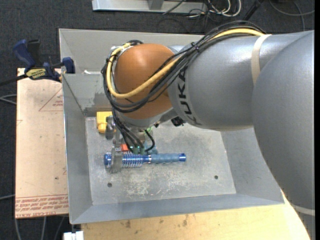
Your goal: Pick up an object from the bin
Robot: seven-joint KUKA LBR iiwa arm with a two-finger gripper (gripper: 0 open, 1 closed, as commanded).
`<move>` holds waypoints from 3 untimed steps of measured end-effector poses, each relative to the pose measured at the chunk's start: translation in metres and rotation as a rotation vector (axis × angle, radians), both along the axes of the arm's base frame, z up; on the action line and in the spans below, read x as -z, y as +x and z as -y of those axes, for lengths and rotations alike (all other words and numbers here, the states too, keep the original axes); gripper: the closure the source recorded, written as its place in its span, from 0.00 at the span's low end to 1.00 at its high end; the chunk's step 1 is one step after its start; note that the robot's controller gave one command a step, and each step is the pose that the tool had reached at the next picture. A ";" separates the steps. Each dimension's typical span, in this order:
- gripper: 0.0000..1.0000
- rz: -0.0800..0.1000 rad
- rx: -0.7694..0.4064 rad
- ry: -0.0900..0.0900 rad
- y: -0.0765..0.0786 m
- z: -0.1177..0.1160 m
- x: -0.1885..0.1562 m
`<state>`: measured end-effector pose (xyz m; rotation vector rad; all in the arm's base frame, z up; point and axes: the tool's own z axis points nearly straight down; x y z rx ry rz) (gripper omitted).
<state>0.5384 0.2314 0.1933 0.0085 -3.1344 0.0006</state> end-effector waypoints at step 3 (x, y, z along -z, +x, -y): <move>1.00 0.026 0.295 0.009 0.004 0.061 0.116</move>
Offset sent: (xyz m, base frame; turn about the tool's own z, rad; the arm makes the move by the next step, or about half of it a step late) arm 0.0105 -0.0523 -0.0853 0.1031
